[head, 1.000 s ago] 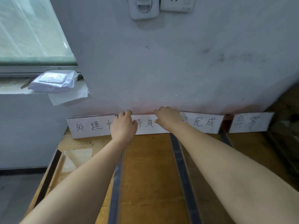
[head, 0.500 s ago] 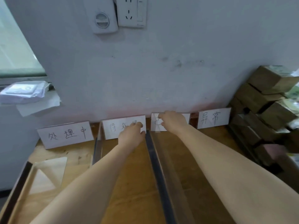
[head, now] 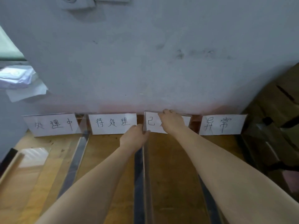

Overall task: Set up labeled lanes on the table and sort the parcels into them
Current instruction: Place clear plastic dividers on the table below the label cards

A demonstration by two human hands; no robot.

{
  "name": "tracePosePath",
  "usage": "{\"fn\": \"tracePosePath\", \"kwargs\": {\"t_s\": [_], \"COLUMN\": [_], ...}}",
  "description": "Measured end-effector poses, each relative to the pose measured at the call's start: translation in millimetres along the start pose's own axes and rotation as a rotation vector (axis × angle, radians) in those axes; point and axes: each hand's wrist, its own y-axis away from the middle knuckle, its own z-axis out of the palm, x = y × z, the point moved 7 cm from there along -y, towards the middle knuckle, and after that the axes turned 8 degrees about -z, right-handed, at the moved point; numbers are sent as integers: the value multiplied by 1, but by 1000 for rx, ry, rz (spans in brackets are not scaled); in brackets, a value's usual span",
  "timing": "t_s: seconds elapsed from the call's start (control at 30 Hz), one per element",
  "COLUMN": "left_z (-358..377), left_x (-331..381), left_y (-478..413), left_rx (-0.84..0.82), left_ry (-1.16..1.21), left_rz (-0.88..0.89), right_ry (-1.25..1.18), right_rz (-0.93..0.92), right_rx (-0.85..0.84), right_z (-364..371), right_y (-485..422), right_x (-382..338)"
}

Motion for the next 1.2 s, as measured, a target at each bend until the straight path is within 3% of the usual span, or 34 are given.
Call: {"fn": "tracePosePath", "kwargs": {"t_s": [0.2,0.43,1.2], "left_z": [-1,1,0], "left_x": [3,1,4], "left_y": [-12,-17,-18], "left_rx": [46,75,58], "left_ry": [-19,-39,-58], "left_rz": [1,42,62], "right_ry": [-58,-62,5], "right_rz": [9,37,-92], "right_rx": [102,-16,7], "right_z": [-6,12,14], "right_y": [-23,-35,-29], "right_x": [8,19,14]}}
